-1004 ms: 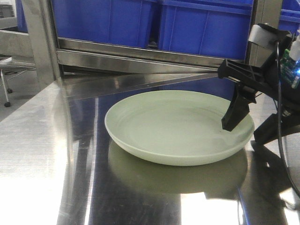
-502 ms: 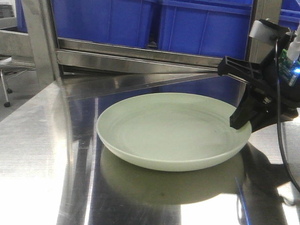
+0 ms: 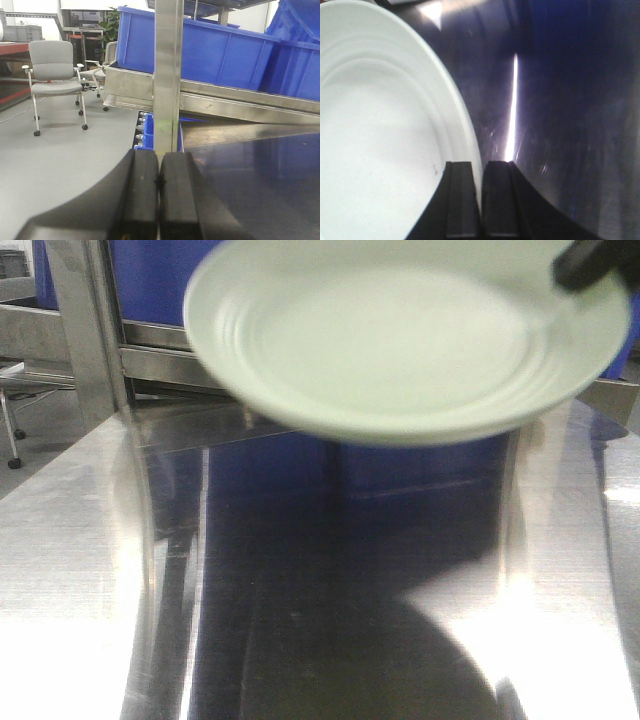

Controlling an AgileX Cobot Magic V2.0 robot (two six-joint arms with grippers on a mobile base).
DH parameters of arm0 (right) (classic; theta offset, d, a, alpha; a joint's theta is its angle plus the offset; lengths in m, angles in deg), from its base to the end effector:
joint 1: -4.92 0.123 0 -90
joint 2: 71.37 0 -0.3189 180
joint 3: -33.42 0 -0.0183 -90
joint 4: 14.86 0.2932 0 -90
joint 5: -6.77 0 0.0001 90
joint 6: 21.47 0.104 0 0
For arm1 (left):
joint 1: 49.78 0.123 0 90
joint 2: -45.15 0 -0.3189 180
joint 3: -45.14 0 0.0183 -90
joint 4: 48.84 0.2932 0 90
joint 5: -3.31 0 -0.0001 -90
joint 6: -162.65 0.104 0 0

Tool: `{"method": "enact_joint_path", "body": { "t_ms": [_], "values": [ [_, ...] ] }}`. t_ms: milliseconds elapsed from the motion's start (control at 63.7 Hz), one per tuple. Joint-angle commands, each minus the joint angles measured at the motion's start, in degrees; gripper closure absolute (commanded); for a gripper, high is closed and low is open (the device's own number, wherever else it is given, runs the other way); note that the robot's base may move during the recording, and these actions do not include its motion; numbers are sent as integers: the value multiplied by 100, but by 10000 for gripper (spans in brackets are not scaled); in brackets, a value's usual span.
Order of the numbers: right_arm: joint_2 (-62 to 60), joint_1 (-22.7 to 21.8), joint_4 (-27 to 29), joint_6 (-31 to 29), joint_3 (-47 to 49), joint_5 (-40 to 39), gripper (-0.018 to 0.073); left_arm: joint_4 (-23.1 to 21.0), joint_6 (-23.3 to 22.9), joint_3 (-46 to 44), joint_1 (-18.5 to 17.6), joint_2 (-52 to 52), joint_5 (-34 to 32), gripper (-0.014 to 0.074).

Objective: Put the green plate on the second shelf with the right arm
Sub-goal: 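Lift the plate off the table with the right gripper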

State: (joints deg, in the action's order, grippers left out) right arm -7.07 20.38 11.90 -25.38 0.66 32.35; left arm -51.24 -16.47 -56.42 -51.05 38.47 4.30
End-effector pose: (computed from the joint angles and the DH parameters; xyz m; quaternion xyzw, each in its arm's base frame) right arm 0.2289 0.0843 0.3411 -0.0103 0.8641 0.2339 0.4456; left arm 0.0776 -0.0018 0.2102 -0.0012 0.6827 -0.0180 0.7305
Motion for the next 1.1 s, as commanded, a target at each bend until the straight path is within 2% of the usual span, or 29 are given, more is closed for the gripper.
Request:
{"method": "enact_joint_path", "body": {
  "t_ms": [0,329,408,502,643,784,863,910,1083],
  "values": [
    [-719,11,-238,-39,146,-100,504,-32,-8,240,-37,114,-470,466],
    [-2920,11,-1306,-39,146,1163,504,-32,-8,240,-37,114,-470,466],
    [-3323,11,-1387,-53,146,1172,503,-32,-8,240,-37,114,-470,466],
    [-3654,11,-1758,-109,146,1145,502,-32,-8,240,-37,114,-470,466],
    [-3778,11,-2676,-109,137,1087,502,-32,-8,240,-37,114,-470,466],
    [-3778,11,-3440,-109,-178,524,502,-32,-8,240,-37,114,-470,466],
    [-3786,-32,-3486,-92,-540,-155,502,-32,-8,240,-37,114,-470,466],
    [-3823,-226,-3411,18,-802,-671,502,-32,-8,240,-37,114,-470,466],
    [-4155,-1100,-2372,432,-2058,-1982,502,-32,-8,240,-37,104,-470,466]
  ]
}}
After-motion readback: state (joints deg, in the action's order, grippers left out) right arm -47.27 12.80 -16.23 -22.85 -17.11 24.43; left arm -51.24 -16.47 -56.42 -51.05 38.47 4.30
